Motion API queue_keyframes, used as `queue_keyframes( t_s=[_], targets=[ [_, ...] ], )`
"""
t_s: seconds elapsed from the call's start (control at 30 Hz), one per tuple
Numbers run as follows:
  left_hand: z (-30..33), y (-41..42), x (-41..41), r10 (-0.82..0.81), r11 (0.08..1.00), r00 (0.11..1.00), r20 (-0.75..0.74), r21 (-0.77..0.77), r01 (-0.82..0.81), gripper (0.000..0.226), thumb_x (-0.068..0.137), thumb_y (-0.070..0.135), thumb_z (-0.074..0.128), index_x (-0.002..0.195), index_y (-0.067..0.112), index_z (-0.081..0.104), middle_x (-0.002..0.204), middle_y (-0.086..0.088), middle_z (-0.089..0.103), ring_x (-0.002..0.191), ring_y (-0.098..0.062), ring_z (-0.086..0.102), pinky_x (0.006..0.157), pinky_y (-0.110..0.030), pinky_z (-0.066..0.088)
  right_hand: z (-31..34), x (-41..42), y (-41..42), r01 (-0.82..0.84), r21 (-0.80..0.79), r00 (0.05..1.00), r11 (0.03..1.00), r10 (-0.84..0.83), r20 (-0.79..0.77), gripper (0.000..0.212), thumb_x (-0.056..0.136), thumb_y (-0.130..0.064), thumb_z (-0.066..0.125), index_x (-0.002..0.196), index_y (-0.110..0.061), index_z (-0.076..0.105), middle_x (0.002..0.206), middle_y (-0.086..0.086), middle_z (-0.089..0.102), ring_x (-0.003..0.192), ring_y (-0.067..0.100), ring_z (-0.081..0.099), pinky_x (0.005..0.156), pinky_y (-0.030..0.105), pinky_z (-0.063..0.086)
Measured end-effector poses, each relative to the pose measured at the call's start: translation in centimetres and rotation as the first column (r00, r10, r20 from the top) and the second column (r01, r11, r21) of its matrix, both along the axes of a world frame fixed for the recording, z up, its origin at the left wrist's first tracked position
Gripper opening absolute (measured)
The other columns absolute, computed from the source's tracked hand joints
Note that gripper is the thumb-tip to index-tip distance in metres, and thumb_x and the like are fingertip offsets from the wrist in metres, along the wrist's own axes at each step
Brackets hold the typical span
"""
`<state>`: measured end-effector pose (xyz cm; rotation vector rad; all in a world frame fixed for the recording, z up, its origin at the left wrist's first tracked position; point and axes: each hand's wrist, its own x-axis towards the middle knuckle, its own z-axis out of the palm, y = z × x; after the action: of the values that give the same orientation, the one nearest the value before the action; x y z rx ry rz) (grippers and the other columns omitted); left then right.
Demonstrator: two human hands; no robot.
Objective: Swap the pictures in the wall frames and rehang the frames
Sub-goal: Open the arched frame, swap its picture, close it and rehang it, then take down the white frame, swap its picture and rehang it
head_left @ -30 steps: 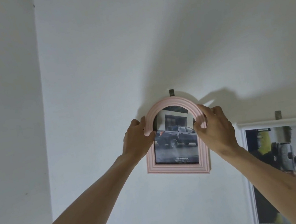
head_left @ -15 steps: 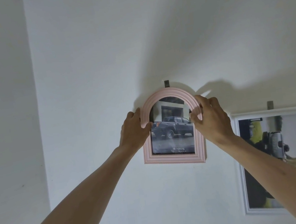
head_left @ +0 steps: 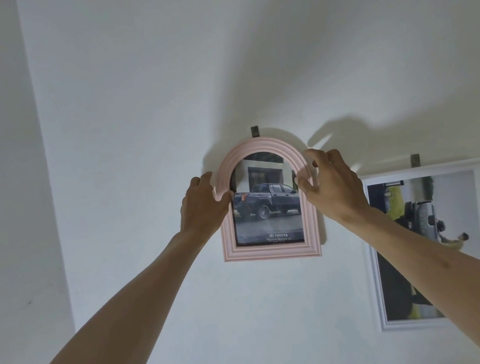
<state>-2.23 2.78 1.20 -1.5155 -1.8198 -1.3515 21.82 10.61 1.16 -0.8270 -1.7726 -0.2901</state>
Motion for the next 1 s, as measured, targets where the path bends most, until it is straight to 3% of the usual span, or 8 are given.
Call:
queue_keyframes(
  t_s=[0.17, 0.3, 0.43, 0.6, 0.77, 0.87, 1.0],
  targets=[
    [0.1, -0.4, 0.2, 0.017, 0.999, 1.0, 0.012, -0.043, -0.017, 0.064, 0.088, 0.043, 0.064, 0.142, 0.016, 0.043, 0.126, -0.007, 0.056, 0.112, -0.031, 0.057, 0.098, -0.044, 0.045, -0.1, 0.5, -0.3, 0.005, 0.012, 1.0, 1.0, -0.005, 0.007, 0.029, 0.093, -0.03, 0.061, 0.119, -0.022, 0.05, 0.11, 0.006, 0.053, 0.081, 0.032, 0.065, 0.066, 0.041, 0.055],
    [0.1, -0.9, 0.9, 0.07, 0.997, 0.997, -0.021, -0.017, -0.07, 0.062, 0.089, 0.042, 0.062, 0.142, 0.016, 0.043, 0.129, -0.007, 0.051, 0.113, -0.03, 0.057, 0.094, -0.043, 0.046, -0.4, 1.2, -0.1, 0.035, -0.014, 0.999, 0.999, -0.035, 0.01, 0.041, 0.095, -0.036, 0.059, 0.131, -0.02, 0.049, 0.119, 0.01, 0.054, 0.09, 0.034, 0.066, 0.071, 0.045, 0.056],
    [0.0, -1.4, 2.6, 0.092, 0.992, 0.991, -0.101, 0.092, -0.083, 0.055, 0.089, 0.038, 0.063, 0.137, 0.015, 0.048, 0.131, -0.006, 0.047, 0.123, -0.024, 0.046, 0.09, -0.041, 0.046, -0.1, 2.8, 0.0, 0.067, -0.001, 0.997, 0.998, -0.066, 0.032, 0.047, 0.094, -0.036, 0.062, 0.135, -0.019, 0.049, 0.126, 0.009, 0.053, 0.098, 0.031, 0.064, 0.072, 0.038, 0.052],
    [-0.5, -0.7, 6.4, 0.042, 0.967, 0.968, -0.246, 0.254, 0.022, 0.044, 0.086, 0.033, 0.067, 0.123, 0.011, 0.058, 0.124, -0.009, 0.054, 0.113, -0.028, 0.05, 0.092, -0.039, 0.046, 0.7, 6.2, -0.7, 0.122, 0.088, 0.992, 0.989, -0.118, -0.05, 0.046, 0.091, -0.037, 0.065, 0.132, -0.017, 0.055, 0.126, 0.009, 0.055, 0.114, 0.028, 0.056, 0.077, 0.045, 0.054],
    [-2.2, 1.2, 13.1, -0.12, 0.931, 0.939, -0.321, 0.291, 0.219, 0.038, 0.085, 0.033, 0.064, 0.115, 0.01, 0.062, 0.113, -0.008, 0.061, 0.107, -0.028, 0.055, 0.094, -0.038, 0.044, 0.3, 12.7, 0.2, 0.213, 0.139, 0.969, 0.967, -0.191, -0.156, 0.048, 0.088, -0.036, 0.067, 0.13, -0.015, 0.056, 0.129, 0.011, 0.051, 0.117, 0.03, 0.047, 0.083, 0.044, 0.052],
    [-4.0, 1.7, 17.6, -0.233, 0.925, 0.937, -0.26, 0.238, 0.296, 0.041, 0.087, 0.035, 0.062, 0.119, 0.009, 0.06, 0.115, -0.009, 0.06, 0.106, -0.028, 0.057, 0.091, -0.041, 0.049, -0.9, 17.0, 0.8, 0.248, 0.04, 0.945, 0.968, -0.233, -0.228, 0.053, 0.088, -0.037, 0.067, 0.134, -0.015, 0.051, 0.133, 0.012, 0.047, 0.121, 0.031, 0.045, 0.088, 0.047, 0.051],
    [-6.1, 2.7, 22.0, -0.334, 0.941, 0.942, -0.002, 0.062, 0.334, 0.049, 0.09, 0.034, 0.066, 0.132, 0.014, 0.051, 0.127, -0.003, 0.054, 0.11, -0.02, 0.056, 0.093, -0.035, 0.049, -3.7, 22.0, 1.3, 0.24, -0.124, 0.934, 0.963, -0.264, -0.241, 0.066, 0.086, -0.04, 0.07, 0.14, -0.017, 0.04, 0.14, 0.012, 0.042, 0.125, 0.031, 0.045, 0.096, 0.049, 0.048]
  ],
)
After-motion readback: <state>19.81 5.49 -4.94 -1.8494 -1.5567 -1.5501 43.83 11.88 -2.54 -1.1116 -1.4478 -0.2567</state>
